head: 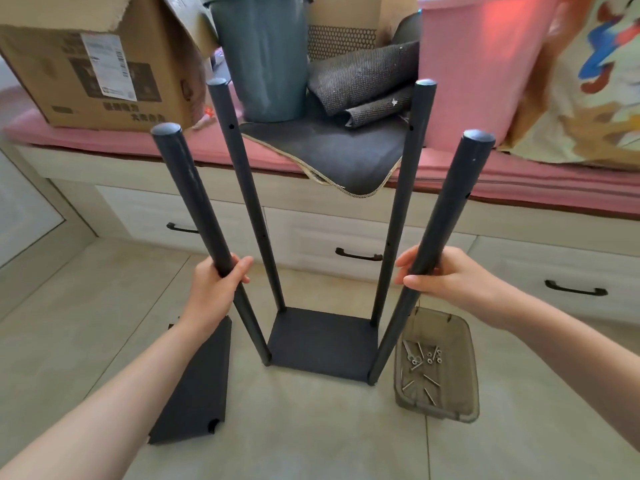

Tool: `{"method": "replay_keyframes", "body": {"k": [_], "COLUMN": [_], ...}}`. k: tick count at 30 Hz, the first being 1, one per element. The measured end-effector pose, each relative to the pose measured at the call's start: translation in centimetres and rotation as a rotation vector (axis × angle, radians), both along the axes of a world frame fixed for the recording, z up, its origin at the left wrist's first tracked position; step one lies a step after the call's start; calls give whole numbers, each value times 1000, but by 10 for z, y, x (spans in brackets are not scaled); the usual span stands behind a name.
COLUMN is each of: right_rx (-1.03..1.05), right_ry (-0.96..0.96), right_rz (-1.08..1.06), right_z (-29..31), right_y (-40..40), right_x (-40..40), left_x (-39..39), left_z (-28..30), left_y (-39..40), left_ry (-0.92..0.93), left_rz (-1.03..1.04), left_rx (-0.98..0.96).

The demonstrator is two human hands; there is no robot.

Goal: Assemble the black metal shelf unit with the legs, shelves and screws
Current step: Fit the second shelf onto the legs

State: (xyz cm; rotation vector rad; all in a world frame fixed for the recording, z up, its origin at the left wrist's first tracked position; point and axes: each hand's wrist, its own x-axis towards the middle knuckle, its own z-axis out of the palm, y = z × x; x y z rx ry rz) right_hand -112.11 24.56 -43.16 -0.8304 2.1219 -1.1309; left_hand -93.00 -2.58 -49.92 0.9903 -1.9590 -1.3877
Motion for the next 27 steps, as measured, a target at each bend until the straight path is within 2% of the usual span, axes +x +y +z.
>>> {"method": "replay_keyframes", "body": {"k": [6,13,27], "right_rx": [13,43,27], "right_ry": [3,-5,96], "right_rz": [-35,-8,-165], "right_z": [4,8,1], "right_y": [-5,-15,-11], "right_x": [-4,-11,11], "left_x": [-4,-7,37], "left_z": [-6,-9,-8], "left_y": [-6,-1,38], "left_ry": [43,115,108], "left_rz": [30,121,124], "left_rx": [-56,-7,-5]}}
